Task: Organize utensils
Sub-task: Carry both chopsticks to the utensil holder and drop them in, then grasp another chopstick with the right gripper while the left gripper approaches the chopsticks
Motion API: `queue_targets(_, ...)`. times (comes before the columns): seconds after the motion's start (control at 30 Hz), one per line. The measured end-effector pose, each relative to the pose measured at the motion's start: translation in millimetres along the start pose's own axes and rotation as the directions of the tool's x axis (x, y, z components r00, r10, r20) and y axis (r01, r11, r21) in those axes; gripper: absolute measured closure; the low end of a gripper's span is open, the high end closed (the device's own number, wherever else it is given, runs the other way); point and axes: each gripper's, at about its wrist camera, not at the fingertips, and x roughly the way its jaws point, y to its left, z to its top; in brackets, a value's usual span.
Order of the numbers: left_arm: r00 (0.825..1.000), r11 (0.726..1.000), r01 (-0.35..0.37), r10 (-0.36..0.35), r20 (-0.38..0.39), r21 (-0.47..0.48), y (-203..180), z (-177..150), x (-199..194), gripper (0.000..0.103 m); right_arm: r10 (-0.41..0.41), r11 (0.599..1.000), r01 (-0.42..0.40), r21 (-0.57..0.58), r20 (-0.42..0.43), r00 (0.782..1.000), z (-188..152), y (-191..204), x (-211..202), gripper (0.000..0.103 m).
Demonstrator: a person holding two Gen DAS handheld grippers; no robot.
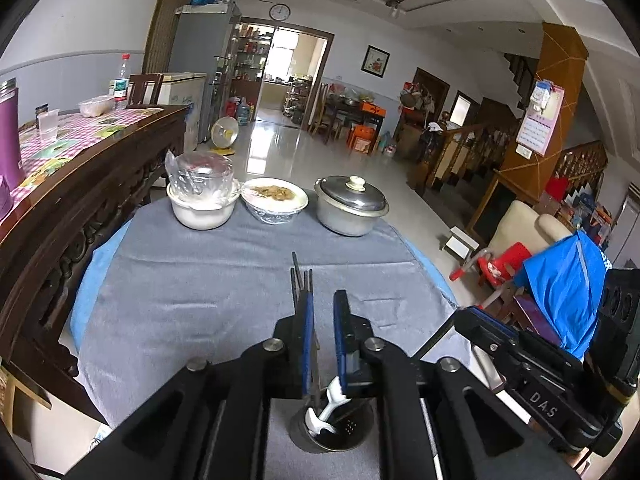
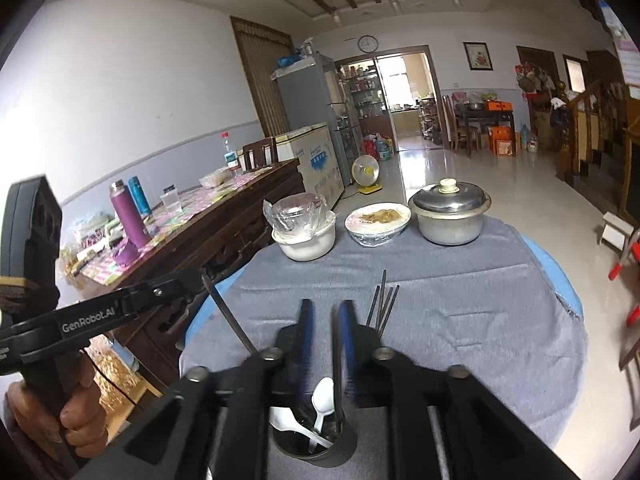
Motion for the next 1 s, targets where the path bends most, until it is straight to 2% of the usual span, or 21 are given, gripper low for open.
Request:
queue_targets(0.03,1.000,1.000,-0.005,0.005,0.007,-0.005,2.2,0.9,-2.2,0.089,0.001,1.000,-0.001,0.010,0.010,1.000,0.5,-1.1,-2.1,0.076)
queue_targets(0.2,0.999,0.999,-0.034,0.035,0.028,-0.034,16.2,1.7,-7.9,0.089,-0.027,0.996,0.020,0.087,0.080,0.996,2.2,-18.2,-10.2,0.076)
queue_targets(0.4,0.997,0.994,-0.070,0.073,0.039,-0.079,39.7,5.7,-9.3,0.089,-0.078,0.983,0.061,0.174,0.091,0.993,2.6,-41.7,-10.4,0.077)
queue_targets(0.6,0.990,0.983,-0.116,0.125,0.058,-0.142,68.2,10.6,-12.9,0.088,-0.100,0.968,0.083,0.239,0.059,0.993,-2.3,-65.1,-2.0,0.077)
queue_targets(0.73,0.985,0.972,-0.151,0.163,0.050,-0.182,87.5,11.3,-7.8,0.083,-0.093,0.957,0.085,0.277,0.017,0.996,-8.0,-79.1,12.3,0.077)
queue_targets(1.0,0.976,0.947,-0.216,0.210,-0.052,-0.236,128.6,4.5,37.4,0.080,-0.061,0.928,0.093,0.361,-0.098,0.993,-28.0,-112.5,54.7,0.077)
